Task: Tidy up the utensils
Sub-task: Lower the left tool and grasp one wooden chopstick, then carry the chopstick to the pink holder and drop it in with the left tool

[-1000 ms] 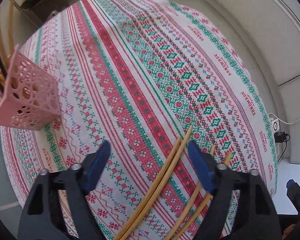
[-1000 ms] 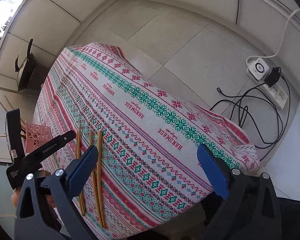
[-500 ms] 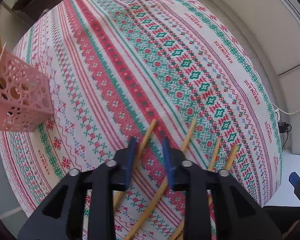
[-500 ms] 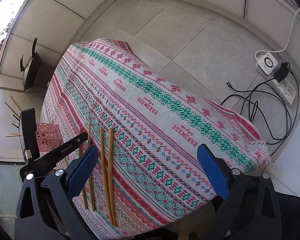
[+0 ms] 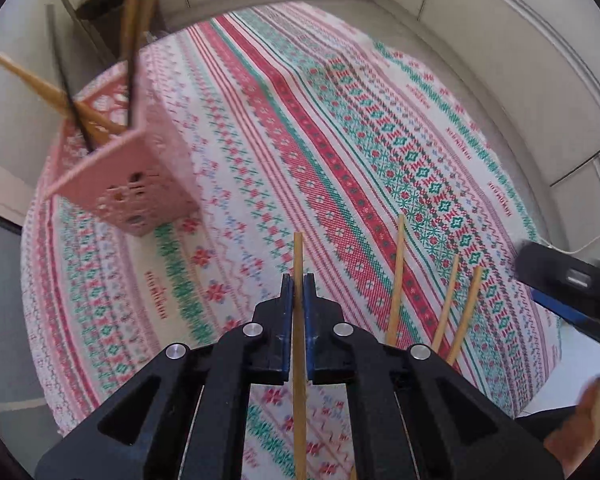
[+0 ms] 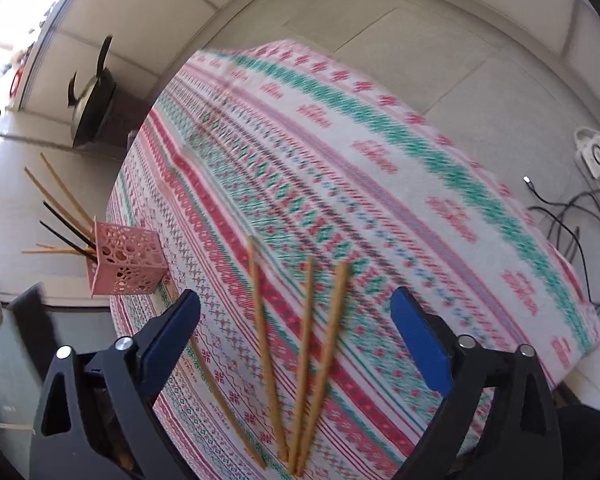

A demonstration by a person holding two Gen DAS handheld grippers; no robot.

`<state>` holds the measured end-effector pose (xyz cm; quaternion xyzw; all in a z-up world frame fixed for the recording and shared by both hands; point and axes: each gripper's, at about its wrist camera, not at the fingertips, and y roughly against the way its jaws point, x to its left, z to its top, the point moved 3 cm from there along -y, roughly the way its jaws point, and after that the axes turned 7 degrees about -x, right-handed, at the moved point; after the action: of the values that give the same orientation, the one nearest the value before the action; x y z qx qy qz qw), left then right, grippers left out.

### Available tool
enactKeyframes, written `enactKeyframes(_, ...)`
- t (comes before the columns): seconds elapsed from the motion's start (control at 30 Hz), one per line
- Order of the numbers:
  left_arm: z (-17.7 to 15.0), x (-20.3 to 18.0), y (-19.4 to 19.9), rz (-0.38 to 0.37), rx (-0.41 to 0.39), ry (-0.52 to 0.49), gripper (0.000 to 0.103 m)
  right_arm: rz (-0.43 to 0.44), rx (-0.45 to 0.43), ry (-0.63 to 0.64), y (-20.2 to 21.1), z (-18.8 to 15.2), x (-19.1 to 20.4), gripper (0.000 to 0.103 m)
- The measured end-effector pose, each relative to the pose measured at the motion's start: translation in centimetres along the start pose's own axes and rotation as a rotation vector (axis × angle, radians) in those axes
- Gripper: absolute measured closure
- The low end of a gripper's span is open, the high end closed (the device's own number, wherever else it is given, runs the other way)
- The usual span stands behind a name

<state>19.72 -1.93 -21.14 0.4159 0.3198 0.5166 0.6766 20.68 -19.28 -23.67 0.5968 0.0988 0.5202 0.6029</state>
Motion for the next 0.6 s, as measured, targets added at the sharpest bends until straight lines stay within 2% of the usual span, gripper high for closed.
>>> enactKeyframes(0.07,-0.2,0.8,2.0,0.009,-0.035,0.000,0.099,-0.034,0.013,0.069,-1.8,-0.2,1.8,0.024)
enactKeyframes(0.3,0.1,3.0,6.9,0.053,-0.145,0.027,0.099,-0.121,0.063,0.254,-7.0,-2.1,6.0,0.039)
enactKeyframes(0.37,0.1,3.8,8.0,0.058,-0.173,0.042,0.099,-0.152,0.069,0.301,-8.0,-2.6,6.7,0.051)
enactKeyframes(0.4,0.1,4.1,8.5,0.060,-0.184,0.043,0.099,-0.160,0.044,0.329,-8.0,-2.7,7.2,0.063)
enactKeyframes(0.43,0.2,4.2,8.8,0.061,-0.195,0.044,0.099,-0.162,0.053,0.356,-8.3,-3.0,7.6,0.083)
enactKeyframes(0.47,0.1,4.4,9.2,0.061,-0.203,0.047,0.099,-0.174,0.045,0.366,-8.4,-3.1,7.7,0.091)
enactKeyframes(0.5,0.1,4.6,9.4,0.061,-0.210,0.049,0.099,-0.170,0.033,0.369,-8.4,-3.1,7.7,0.095)
enactKeyframes(0.6,0.1,5.0,9.8,0.067,-0.232,0.066,0.099,-0.157,0.012,0.359,-8.0,-3.2,7.6,0.096)
